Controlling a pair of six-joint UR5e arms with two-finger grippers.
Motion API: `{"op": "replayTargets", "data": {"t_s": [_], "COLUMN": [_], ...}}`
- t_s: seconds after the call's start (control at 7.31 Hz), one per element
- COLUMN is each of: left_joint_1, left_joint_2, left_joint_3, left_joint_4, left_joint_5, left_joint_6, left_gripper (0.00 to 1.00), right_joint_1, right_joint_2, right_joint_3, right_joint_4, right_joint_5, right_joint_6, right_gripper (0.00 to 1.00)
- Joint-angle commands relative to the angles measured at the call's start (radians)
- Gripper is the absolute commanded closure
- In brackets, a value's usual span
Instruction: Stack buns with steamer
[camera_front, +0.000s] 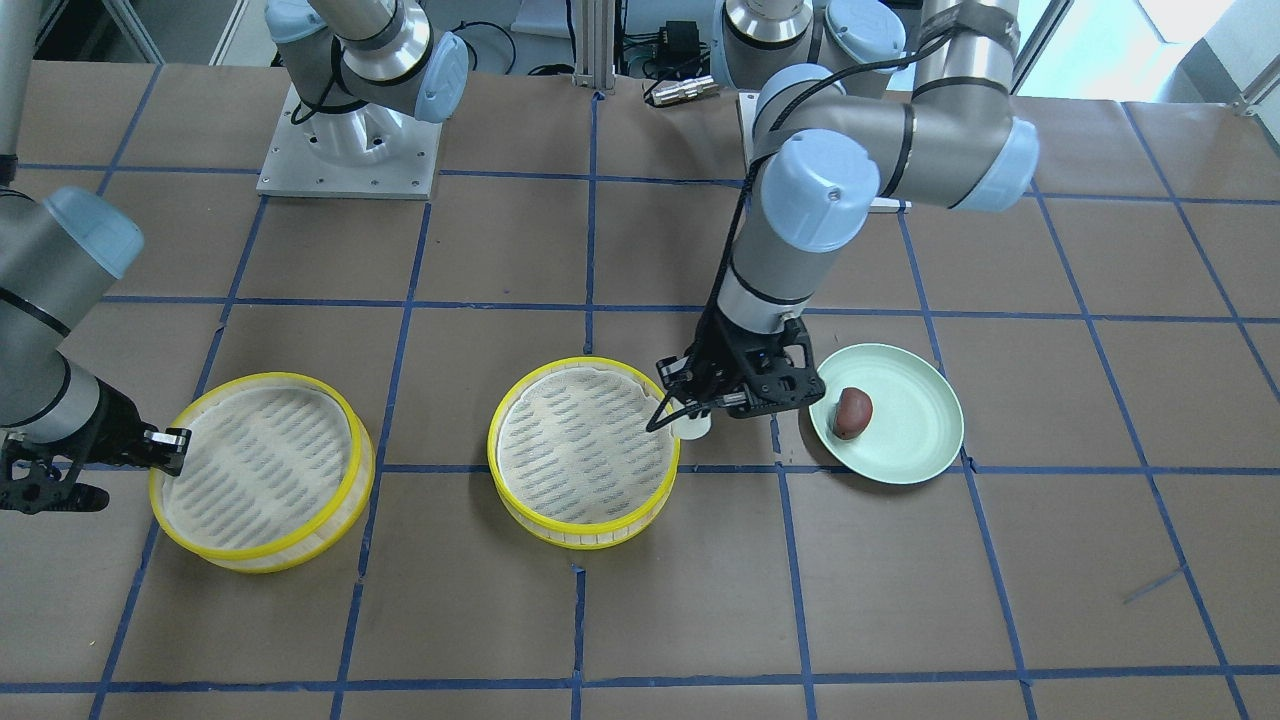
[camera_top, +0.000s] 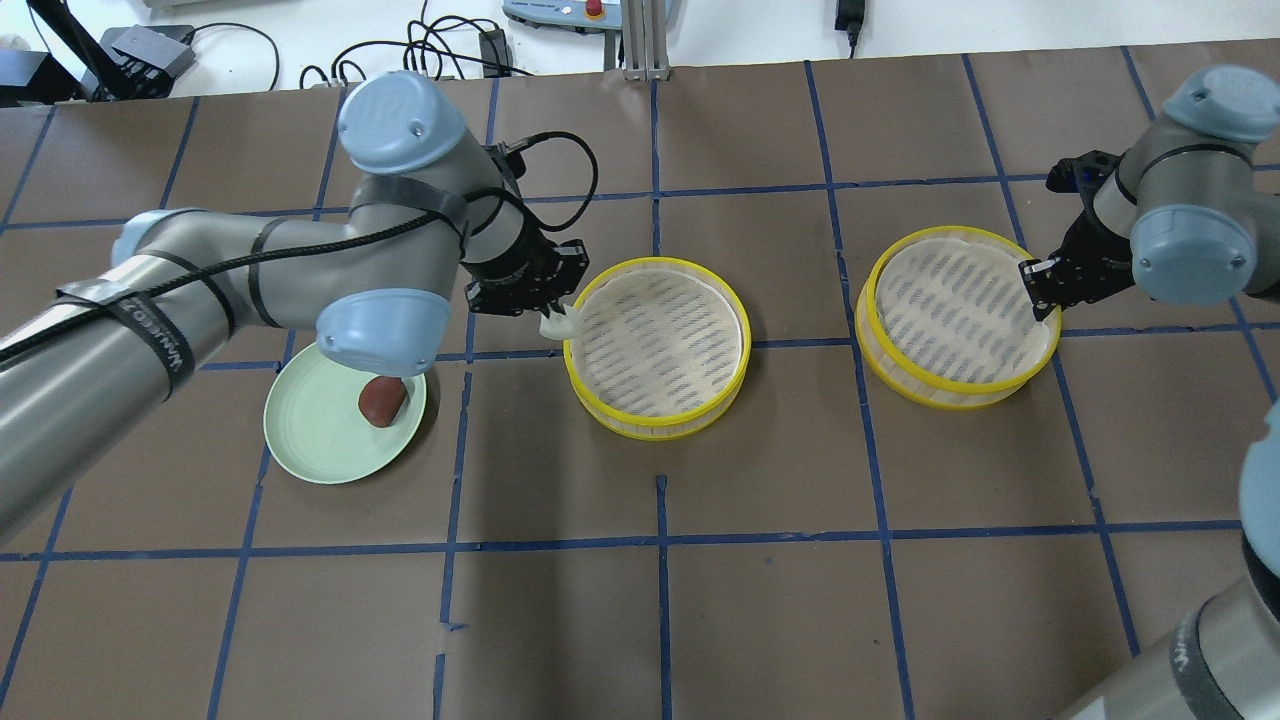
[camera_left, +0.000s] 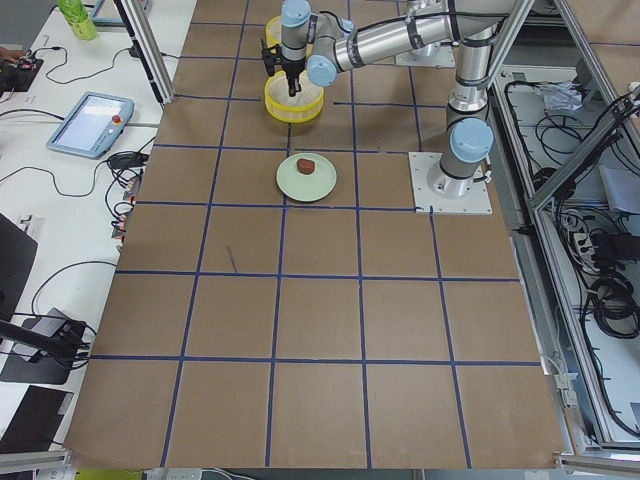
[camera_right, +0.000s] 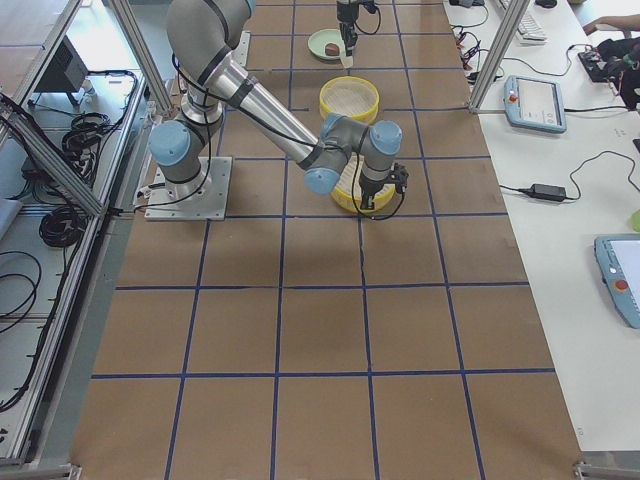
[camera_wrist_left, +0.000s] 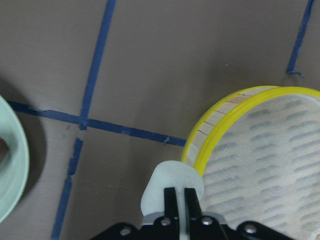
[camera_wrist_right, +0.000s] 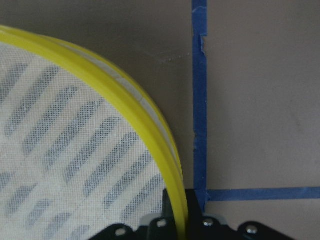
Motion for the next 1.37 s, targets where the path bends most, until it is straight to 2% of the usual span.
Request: {"op": "replayTargets", "data": {"t_s": [0.0, 0.14, 0.27, 0.41, 0.55, 0.68, 0.82, 1.09, 1.23], "left_joint_1": [-0.050, -0.053, -0.053, -0.053, -0.051, -0.032, 0.029, 0.169, 0.244], "left_joint_2": [-0.071, -0.068, -0.068, -0.068, -0.056, -0.047, -0.030, 0.019, 0.024], "left_joint_3": [0.000, 0.000, 0.000, 0.000, 0.006, 0.023, 0.002, -0.044, -0.101], "left_joint_4": [0.099, 0.101, 0.101, 0.102, 0.102, 0.093, 0.073, 0.010, 0.010], "left_joint_5": [-0.004, -0.005, -0.005, -0.005, 0.010, 0.080, 0.205, 0.231, 0.230], "left_joint_6": [-0.118, -0.125, -0.124, -0.124, -0.095, 0.071, 0.218, 0.447, 0.543], "left_gripper": [0.09, 0.00, 0.00, 0.00, 0.00, 0.00, 0.00, 0.00, 0.00], "right_joint_1": [-0.001, -0.003, -0.003, -0.003, -0.002, 0.014, 0.047, 0.205, 0.319], "right_joint_2": [-0.030, -0.089, -0.147, -0.195, -0.200, -0.206, -0.206, -0.208, -0.208], "right_joint_3": [-0.025, -0.054, -0.080, -0.093, -0.081, -0.076, -0.077, -0.083, -0.087], "right_joint_4": [0.009, 0.045, 0.154, 0.208, 0.211, 0.213, 0.248, 0.271, 0.273], "right_joint_5": [-0.006, -0.010, -0.003, 0.000, 0.000, 0.005, 0.005, -0.001, -0.007], "right_joint_6": [0.000, 0.001, 0.001, 0.001, 0.005, 0.020, 0.069, 0.217, 0.387], "right_gripper": [0.91, 0.89, 0.90, 0.90, 0.90, 0.91, 0.93, 0.93, 0.93]}}
